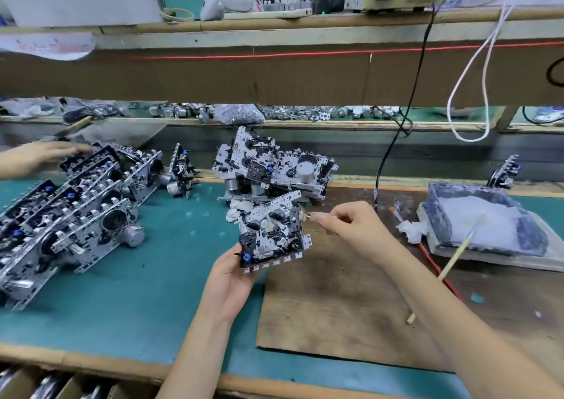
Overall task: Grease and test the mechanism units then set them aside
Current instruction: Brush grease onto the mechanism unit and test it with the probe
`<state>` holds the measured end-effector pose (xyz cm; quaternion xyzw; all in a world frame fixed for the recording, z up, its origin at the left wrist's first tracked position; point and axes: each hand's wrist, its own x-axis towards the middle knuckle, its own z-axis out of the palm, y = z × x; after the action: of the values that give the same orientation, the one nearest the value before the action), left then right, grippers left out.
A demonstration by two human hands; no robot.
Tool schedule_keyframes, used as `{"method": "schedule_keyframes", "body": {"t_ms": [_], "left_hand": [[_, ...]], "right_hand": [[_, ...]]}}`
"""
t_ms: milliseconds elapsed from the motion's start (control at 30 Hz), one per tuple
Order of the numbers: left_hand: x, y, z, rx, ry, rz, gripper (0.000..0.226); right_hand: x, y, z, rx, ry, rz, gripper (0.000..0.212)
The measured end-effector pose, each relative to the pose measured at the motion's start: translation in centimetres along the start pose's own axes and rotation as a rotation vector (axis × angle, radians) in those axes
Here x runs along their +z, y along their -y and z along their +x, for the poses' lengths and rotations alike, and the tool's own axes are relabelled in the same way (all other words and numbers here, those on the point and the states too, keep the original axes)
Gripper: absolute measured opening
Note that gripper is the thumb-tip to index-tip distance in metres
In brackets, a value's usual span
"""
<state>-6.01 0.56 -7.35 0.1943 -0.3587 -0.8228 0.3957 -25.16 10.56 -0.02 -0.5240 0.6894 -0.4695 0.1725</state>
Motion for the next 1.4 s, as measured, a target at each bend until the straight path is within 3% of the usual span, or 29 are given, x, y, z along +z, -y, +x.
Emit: {"method": "schedule_keyframes", "body": {"t_ms": [233,367,400,433,500,533,933,1400], "left_hand": [[-0.1,0.1,0.0,-0.013,0.005,-0.02,0.046],[-0.1,0.2,0.0,-0.004,0.0,-0.017,0.033],[0.1,0.0,-0.2,-0.003,0.002,-0.018,0.016],[0.3,-0.1,-0.3,0.004,0.002,-0.018,0.02],[0.1,0.0,-0.2,-0.014,-0.004,0.011,0.057],[0.2,-0.1,-0.2,-0.01,-0.024,0.013,0.062],[0.5,-0.3,-0.4,-0.026,-0.037,-0.018,0.064],[0.2,-0.2,-0.3,-0.012,-0.04,-0.044,0.063]], "right_hand": [[0.3,0.0,0.2,0.004,-0.009,-0.025,0.043],[0.4,0.0,0.2,0.016,-0.018,-0.039,0.044],[0.4,0.0,0.2,0.019,-0.018,-0.043,0.044],[0.5,0.1,0.2,0.021,-0.017,-0.043,0.043],[0.5,0.1,0.2,0.028,-0.015,-0.037,0.041],[0.5,0.1,0.2,0.033,-0.012,-0.034,0.042],[0.6,-0.4,0.4,0.154,0.053,-0.06,0.055],[0.8,-0.3,0.5,0.194,0.11,-0.083,0.049]]}}
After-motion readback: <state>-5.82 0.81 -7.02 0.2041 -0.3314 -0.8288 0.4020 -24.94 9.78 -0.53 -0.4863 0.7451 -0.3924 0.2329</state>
